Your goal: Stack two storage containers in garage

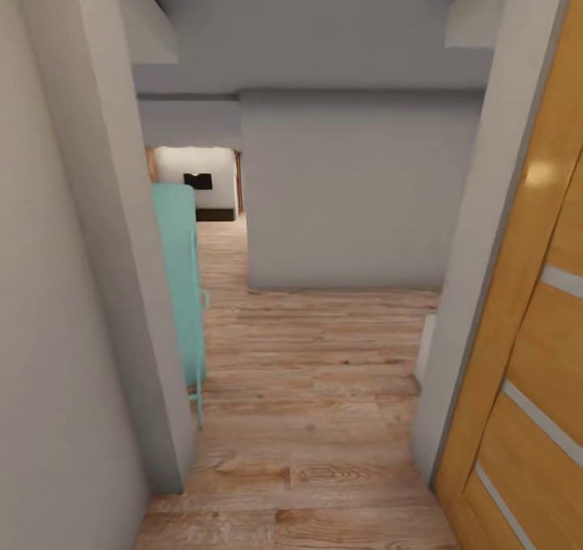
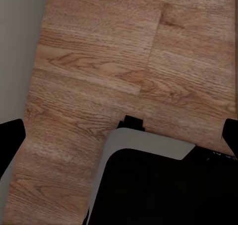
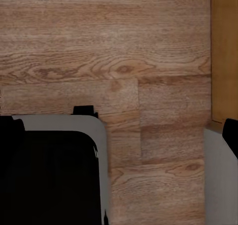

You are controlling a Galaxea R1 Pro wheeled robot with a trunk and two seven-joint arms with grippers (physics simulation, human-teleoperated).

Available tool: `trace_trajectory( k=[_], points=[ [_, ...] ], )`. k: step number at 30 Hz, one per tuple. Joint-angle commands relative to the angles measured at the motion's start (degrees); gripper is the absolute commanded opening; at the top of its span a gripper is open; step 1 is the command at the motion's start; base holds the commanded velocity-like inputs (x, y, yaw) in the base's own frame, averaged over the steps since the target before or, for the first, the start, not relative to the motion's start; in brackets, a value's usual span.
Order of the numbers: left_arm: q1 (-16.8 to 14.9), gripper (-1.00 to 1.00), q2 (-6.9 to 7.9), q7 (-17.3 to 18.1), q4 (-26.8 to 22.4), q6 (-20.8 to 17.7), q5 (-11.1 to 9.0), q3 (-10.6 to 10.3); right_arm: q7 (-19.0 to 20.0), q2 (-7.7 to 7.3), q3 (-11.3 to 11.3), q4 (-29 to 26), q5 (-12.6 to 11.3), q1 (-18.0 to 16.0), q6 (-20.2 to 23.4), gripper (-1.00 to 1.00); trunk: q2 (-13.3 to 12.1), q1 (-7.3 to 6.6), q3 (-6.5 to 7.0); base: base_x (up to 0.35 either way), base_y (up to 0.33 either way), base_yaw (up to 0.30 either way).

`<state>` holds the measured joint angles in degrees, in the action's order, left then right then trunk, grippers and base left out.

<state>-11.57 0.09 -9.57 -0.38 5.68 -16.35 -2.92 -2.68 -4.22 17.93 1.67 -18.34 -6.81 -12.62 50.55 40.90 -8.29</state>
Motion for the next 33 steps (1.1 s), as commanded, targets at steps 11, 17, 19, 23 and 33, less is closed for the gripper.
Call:
trace_trajectory(
  k=[11,17,19,23,33],
  points=[
    [-0.03,1.00,-0.01,-0.10,0.03,0.14,-0.46,-0.26,-0.05,0.10,0.52,0.16,-0.38,-0.07,-0.21,1.00,0.05,0.04,-0.08,0.322,0.000,0.000],
    [-0.03,1.00,-0.11,-0.10,-0.05,0.19,-0.36,-0.24,-0.05,0.12,0.08,0.15,-0.79,-0.07,-0.14,1.00,0.05,0.04,-0.08,0.322,0.000,0.000],
    [-0.04,1.00,-0.16,-0.10,-0.05,0.17,-0.35,-0.24,-0.05,0.08,-0.16,0.14,-0.92,-0.08,-0.21,1.00,0.05,0.04,-0.08,0.322,0.000,0.000],
    [-0.04,1.00,-0.03,-0.10,-0.06,0.03,-0.35,-0.24,0.03,0.17,0.09,0.14,-0.45,-0.08,-0.48,1.00,0.05,0.04,-0.08,0.322,0.000,0.000],
    [-0.03,1.00,-0.01,-0.10,-0.05,-0.07,-0.47,-0.24,0.13,0.22,0.32,0.11,-0.17,-0.10,-0.51,1.00,0.05,0.04,-0.08,0.322,0.000,0.000]
  ],
)
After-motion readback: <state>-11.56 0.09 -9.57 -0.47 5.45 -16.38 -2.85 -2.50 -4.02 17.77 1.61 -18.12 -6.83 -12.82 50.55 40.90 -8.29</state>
